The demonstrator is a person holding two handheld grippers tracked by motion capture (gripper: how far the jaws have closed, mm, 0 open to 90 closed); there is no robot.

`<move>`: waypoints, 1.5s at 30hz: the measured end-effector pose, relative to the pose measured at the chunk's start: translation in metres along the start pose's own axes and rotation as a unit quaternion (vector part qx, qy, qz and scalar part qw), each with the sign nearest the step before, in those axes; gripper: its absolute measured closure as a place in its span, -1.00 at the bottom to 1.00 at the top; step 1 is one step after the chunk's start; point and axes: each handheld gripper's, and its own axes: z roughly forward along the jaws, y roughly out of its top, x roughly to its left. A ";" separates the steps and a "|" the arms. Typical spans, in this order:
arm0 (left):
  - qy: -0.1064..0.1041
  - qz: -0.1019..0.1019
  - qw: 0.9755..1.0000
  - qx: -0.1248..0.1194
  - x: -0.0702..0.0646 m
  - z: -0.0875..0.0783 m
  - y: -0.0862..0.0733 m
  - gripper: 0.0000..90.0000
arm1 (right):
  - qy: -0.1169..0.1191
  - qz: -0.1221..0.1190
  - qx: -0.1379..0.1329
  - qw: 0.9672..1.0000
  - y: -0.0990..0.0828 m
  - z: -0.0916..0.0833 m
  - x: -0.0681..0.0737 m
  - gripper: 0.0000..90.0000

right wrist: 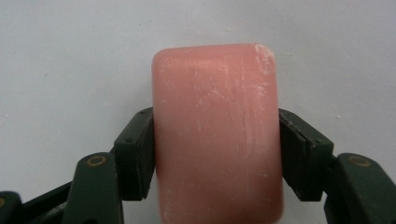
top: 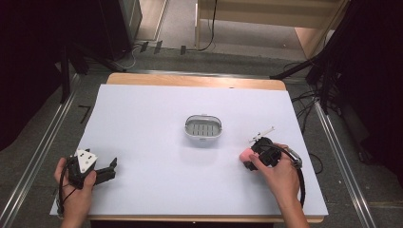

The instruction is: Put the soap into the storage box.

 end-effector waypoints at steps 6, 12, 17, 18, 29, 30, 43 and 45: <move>0.002 0.001 1.000 0.000 0.000 0.000 0.000 -0.84 | -0.008 -0.024 -0.005 1.000 0.002 0.000 0.001 -0.15; 0.001 0.001 1.000 0.000 0.000 0.000 0.000 -0.84 | 0.001 -0.054 -0.020 0.998 0.009 -0.007 0.003 -0.15; 0.000 0.000 1.000 0.001 0.000 0.000 0.000 -0.84 | 0.018 -0.078 -0.031 0.996 0.020 -0.014 0.007 -0.15; 0.000 0.000 1.000 0.001 0.000 0.000 0.000 -0.84 | 0.020 -0.085 -0.035 0.996 0.022 -0.016 0.008 -0.14; 0.000 -0.003 1.000 -0.001 0.000 0.000 0.000 -0.84 | 0.031 -0.140 -0.036 0.989 0.045 -0.022 0.017 -0.15; 0.000 -0.003 1.000 -0.001 0.000 0.000 0.000 -0.84 | 0.034 -0.144 -0.038 0.988 0.047 -0.022 0.017 -0.15; 0.000 -0.003 1.000 -0.001 0.000 0.000 0.000 -0.84 | 0.052 -0.179 -0.044 0.982 0.064 -0.025 0.019 -0.15; 0.000 -0.003 1.000 -0.001 0.000 0.000 0.000 -0.84 | 0.053 -0.185 -0.044 0.980 0.066 -0.024 0.020 -0.15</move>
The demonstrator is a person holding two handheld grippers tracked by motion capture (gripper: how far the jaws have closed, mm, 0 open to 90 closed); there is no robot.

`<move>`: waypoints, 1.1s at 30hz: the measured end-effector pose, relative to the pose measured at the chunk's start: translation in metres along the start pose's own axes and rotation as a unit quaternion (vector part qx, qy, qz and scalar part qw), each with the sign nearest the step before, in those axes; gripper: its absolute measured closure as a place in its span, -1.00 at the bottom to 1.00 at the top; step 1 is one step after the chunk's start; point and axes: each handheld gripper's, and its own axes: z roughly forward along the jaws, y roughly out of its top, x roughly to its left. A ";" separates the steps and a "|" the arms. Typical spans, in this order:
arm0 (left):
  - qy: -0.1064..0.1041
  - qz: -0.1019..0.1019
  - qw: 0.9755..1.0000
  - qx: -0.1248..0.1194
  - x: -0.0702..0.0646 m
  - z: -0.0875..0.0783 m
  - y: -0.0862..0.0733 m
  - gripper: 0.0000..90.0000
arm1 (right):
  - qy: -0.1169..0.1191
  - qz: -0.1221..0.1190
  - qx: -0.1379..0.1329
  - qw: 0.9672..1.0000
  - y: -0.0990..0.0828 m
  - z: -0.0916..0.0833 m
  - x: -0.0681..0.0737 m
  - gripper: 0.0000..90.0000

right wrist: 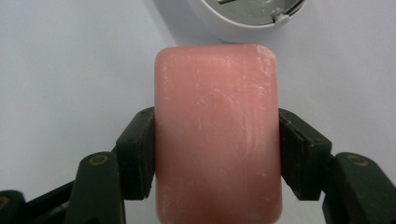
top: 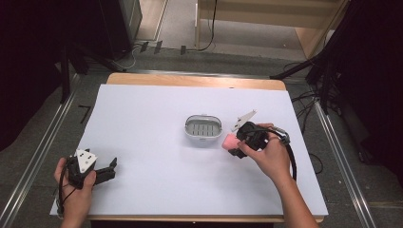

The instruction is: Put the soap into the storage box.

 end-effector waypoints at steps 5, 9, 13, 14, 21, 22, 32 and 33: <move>0.000 -0.002 1.000 -0.001 0.000 0.000 0.000 -0.84 | 0.007 -0.011 -0.004 1.000 0.007 0.000 0.000 -0.15; 0.000 -0.002 1.000 -0.001 0.000 0.000 0.000 -0.84 | 0.018 -0.019 -0.013 1.000 0.011 0.000 -0.001 -0.15; 0.000 -0.002 1.000 0.000 0.000 0.000 0.000 -0.84 | 0.023 -0.027 -0.017 0.999 0.018 -0.001 -0.001 -0.15; 0.000 -0.002 1.000 0.000 0.000 0.000 0.000 -0.84 | 0.023 -0.029 -0.018 0.999 0.019 -0.001 0.000 -0.15; -0.001 -0.002 1.000 0.000 0.000 0.000 0.000 -0.84 | 0.027 -0.048 -0.021 0.998 0.027 -0.002 -0.001 -0.15; -0.001 -0.001 1.000 0.000 0.000 0.000 0.000 -0.84 | 0.027 -0.048 -0.021 0.998 0.027 -0.002 -0.001 -0.15; -0.002 0.000 1.000 0.000 0.000 0.000 0.000 -0.84 | 0.031 -0.062 -0.027 0.997 0.041 -0.003 -0.001 -0.15; -0.002 0.000 1.000 0.000 0.000 0.000 0.000 -0.84 | 0.032 -0.065 -0.026 0.997 0.042 -0.003 -0.001 -0.15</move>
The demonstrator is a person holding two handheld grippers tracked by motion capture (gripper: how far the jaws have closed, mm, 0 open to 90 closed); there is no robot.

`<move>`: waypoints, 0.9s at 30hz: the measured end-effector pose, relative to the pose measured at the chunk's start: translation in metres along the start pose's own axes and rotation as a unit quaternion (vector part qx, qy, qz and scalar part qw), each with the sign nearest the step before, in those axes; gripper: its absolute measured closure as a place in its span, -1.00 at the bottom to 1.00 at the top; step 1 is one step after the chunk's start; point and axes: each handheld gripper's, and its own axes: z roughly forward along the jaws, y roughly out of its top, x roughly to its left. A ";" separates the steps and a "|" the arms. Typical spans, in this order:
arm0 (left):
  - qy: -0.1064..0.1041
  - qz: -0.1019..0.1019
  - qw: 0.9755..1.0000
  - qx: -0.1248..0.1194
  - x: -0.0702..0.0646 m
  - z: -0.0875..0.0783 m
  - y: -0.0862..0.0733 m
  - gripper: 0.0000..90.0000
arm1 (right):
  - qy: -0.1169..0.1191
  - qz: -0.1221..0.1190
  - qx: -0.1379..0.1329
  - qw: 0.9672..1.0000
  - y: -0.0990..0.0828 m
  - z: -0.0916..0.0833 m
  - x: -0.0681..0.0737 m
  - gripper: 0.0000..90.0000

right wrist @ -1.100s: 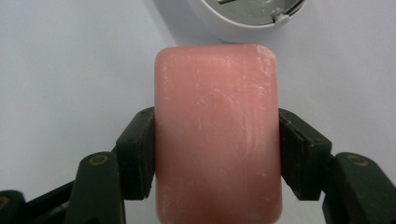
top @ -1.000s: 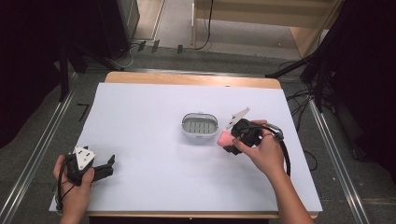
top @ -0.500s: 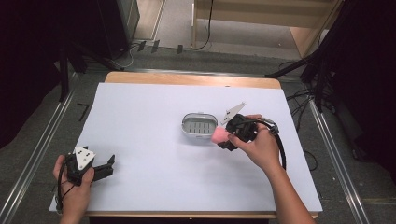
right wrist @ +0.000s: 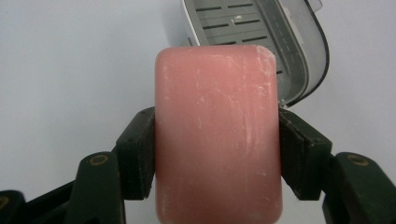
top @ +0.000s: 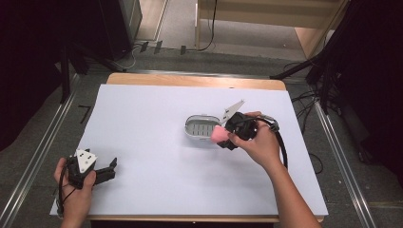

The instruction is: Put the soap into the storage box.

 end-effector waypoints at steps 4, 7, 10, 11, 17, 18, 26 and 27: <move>0.000 0.000 1.000 0.000 0.000 0.000 0.000 -0.84 | -0.001 -0.005 0.003 1.000 0.006 0.001 -0.001 -0.15; 0.000 0.000 1.000 0.000 0.000 0.000 0.000 -0.84 | -0.004 -0.008 0.003 1.000 0.011 0.001 -0.002 -0.15; -0.001 -0.001 1.000 0.000 0.000 0.000 0.000 -0.84 | -0.001 -0.013 0.001 1.000 0.017 0.003 -0.003 -0.15; -0.001 -0.002 1.000 0.000 0.000 0.000 0.000 -0.84 | -0.001 -0.016 0.000 1.000 0.019 0.003 -0.003 -0.15; -0.002 -0.001 1.000 0.000 0.000 0.000 0.000 -0.84 | 0.002 -0.021 0.005 1.000 0.029 0.008 -0.005 -0.15; -0.002 -0.001 1.000 0.000 0.000 0.000 0.000 -0.84 | 0.002 -0.021 0.005 1.000 0.029 0.008 -0.005 -0.15; -0.003 -0.003 1.000 0.000 0.000 0.000 0.000 -0.84 | 0.008 -0.029 0.008 1.000 0.039 0.017 -0.010 -0.14; -0.003 -0.003 1.000 -0.001 0.000 0.000 0.000 -0.84 | 0.008 -0.032 0.007 0.999 0.040 0.018 -0.011 -0.15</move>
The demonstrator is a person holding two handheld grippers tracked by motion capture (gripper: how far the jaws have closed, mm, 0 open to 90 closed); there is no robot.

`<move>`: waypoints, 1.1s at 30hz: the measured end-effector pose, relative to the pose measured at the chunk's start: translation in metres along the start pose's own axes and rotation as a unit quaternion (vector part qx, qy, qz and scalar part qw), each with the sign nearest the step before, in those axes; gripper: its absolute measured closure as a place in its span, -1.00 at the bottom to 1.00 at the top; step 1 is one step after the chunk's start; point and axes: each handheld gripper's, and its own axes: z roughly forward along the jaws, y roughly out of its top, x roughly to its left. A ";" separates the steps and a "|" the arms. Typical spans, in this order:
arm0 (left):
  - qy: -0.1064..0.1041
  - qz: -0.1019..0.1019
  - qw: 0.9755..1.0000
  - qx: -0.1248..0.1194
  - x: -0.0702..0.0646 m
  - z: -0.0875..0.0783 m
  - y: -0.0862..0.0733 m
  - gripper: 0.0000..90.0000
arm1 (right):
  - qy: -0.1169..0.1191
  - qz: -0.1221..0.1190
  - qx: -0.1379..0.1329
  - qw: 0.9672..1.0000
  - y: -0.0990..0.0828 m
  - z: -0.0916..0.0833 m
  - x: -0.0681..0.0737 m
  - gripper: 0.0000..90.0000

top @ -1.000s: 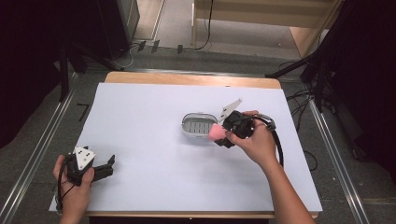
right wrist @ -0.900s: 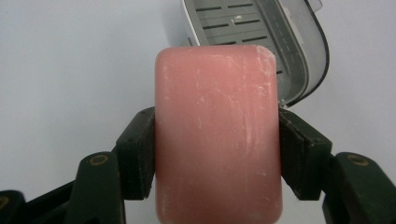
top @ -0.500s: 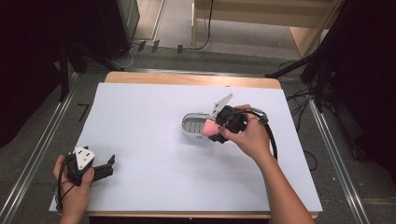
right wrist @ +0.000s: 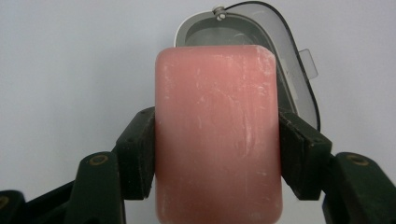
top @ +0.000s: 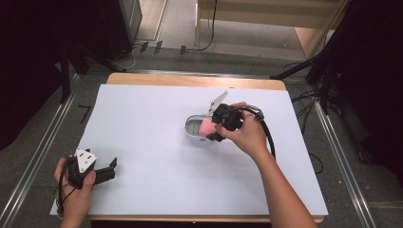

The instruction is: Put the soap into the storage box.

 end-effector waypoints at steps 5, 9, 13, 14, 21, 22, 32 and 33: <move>0.000 0.000 1.000 0.000 0.000 0.000 0.000 -0.84 | -0.002 -0.004 -0.003 1.000 0.004 0.001 -0.004 -0.15; -0.001 0.000 1.000 0.001 0.000 0.000 0.000 -0.84 | 0.001 -0.011 -0.007 1.000 0.009 0.004 -0.008 -0.15; -0.001 0.000 1.000 0.001 0.000 0.000 0.000 -0.84 | 0.003 -0.019 0.000 1.000 0.014 0.009 -0.011 -0.15; -0.001 0.000 1.000 0.001 0.000 0.000 0.000 -0.84 | 0.003 -0.021 -0.001 1.000 0.015 0.011 -0.012 -0.15; -0.003 -0.001 1.000 0.001 0.000 0.000 0.000 -0.84 | 0.009 -0.020 0.005 1.000 0.020 0.020 -0.017 -0.15; -0.003 -0.001 1.000 0.001 0.000 0.000 0.000 -0.84 | 0.007 -0.022 0.006 1.000 0.020 0.022 -0.018 -0.15; -0.003 -0.001 1.000 0.002 0.001 0.000 0.000 -0.84 | 0.017 -0.020 0.019 0.999 0.020 0.036 -0.026 -0.15; -0.003 -0.001 1.000 0.002 0.001 0.000 0.000 -0.84 | 0.017 -0.020 0.019 0.999 0.020 0.036 -0.026 -0.15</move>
